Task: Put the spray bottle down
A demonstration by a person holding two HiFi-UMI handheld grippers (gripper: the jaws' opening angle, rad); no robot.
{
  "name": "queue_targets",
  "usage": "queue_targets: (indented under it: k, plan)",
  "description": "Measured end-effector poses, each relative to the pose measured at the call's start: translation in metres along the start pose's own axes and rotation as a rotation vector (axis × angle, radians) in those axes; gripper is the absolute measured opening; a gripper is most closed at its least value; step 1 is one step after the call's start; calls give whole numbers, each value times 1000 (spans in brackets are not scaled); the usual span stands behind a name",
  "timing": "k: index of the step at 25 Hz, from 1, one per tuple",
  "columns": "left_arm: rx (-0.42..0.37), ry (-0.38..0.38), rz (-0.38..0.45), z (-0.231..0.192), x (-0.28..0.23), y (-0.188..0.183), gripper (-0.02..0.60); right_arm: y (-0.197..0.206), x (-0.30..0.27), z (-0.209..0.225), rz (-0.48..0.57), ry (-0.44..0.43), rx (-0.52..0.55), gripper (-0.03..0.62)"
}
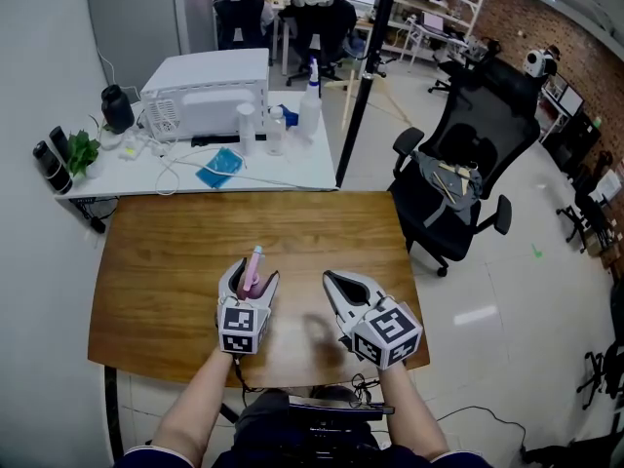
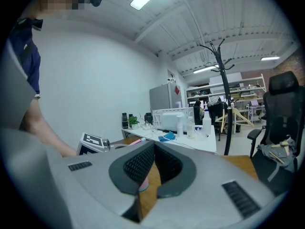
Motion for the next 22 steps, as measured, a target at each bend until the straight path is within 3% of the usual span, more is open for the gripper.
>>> queue_targets:
  k: [8,10,12,13,17,22]
  plan:
    - [88,-30,8,-15,73,8,320,10,13,0,1,0,-37,3]
    - [113,-39,-3,-23,96,8,231,13,16,-1,10,7,-48,3]
    - [129,-68,-12,-32,115,3,51,11,18,-1,42,32,-49,3]
    - [139,-89,-11,-37,122,-2,6,7,20,0,71,49,-50,3]
    - [196,-127,5,-51,137,-26,5,-11,20,-3,179,57,-95,1]
    - [166,-112,-8,-53,142,-43,6,-10,3,-29,123,-50,-42,3]
Point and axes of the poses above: the fingertips, and each gripper's own axes: x backward along the fingers, z to its right, y out of its underside, the point moved 2 cm from there along x, backward along the fingers, and after that the axes turned 5 degrees about -y, right-handed, at the moved point
